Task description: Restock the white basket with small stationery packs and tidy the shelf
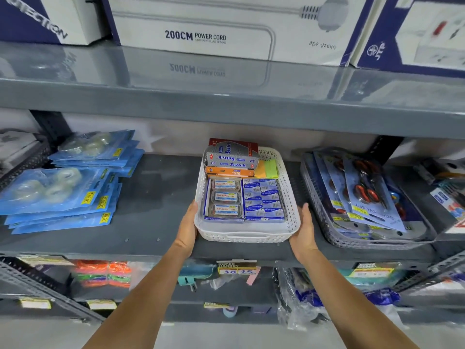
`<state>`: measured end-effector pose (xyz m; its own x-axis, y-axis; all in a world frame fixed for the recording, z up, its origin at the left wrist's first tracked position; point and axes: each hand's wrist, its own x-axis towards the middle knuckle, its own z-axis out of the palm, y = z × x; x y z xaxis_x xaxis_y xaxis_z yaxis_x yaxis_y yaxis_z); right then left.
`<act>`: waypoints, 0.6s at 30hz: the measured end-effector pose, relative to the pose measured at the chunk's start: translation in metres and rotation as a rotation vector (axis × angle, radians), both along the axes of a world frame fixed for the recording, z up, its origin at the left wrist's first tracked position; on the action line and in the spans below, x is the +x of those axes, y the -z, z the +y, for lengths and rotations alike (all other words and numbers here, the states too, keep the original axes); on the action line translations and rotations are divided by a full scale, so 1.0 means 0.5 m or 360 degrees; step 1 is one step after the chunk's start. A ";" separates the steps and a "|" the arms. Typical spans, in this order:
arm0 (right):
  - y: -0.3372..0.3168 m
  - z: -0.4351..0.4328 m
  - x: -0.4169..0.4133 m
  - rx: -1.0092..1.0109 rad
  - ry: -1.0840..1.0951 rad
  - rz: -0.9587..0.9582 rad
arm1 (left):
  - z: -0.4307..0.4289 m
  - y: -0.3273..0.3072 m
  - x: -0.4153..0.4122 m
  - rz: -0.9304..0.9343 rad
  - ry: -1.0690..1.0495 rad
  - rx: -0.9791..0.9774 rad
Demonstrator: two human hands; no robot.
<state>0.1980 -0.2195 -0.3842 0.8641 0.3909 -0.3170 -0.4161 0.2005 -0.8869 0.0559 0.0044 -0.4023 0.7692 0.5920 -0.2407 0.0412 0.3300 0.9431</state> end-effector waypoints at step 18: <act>-0.101 -0.047 -0.204 -0.0982 -0.0061 -0.0471 | -0.115 -0.113 -0.189 0.0581 0.0247 0.0917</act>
